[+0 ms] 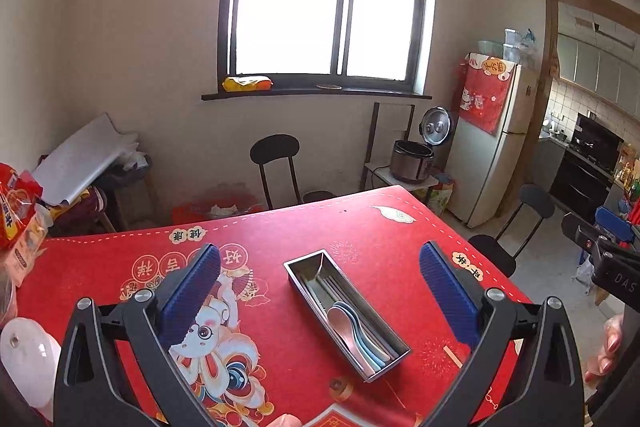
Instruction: Organize utensils
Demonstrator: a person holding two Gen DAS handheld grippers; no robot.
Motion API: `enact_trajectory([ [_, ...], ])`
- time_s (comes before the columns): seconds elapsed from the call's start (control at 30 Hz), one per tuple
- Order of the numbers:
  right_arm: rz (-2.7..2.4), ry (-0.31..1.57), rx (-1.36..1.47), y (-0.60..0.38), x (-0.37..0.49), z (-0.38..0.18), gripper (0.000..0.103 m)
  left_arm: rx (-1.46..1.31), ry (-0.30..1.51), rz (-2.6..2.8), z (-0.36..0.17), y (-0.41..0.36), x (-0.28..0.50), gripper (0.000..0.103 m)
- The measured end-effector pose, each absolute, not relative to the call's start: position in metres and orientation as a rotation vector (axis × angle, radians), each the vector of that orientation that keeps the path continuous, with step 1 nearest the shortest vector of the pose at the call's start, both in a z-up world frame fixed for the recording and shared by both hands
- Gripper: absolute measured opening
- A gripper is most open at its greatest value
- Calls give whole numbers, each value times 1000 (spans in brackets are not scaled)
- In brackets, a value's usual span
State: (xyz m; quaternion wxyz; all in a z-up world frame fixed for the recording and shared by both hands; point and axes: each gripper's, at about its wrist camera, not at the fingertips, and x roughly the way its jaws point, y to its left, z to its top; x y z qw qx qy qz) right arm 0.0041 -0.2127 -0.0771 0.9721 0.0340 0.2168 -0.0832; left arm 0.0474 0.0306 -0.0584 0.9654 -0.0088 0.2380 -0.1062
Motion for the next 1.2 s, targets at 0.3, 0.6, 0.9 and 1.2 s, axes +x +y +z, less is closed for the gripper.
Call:
enact_trajectory([
  [0.3, -175, 430, 67, -213, 2, -77, 87, -23, 466, -209, -59, 29, 45, 97],
  [0.6, -195, 423, 67, -212, 2, -76, 87, -21, 470, -212, -62, 27, 45, 97],
  [0.9, -201, 424, 69, -212, 3, -76, 87, -20, 464, -224, -61, 24, 43, 97],
  [1.2, -204, 428, 72, -213, 4, -75, 87, -21, 471, -220, -60, 23, 47, 97],
])
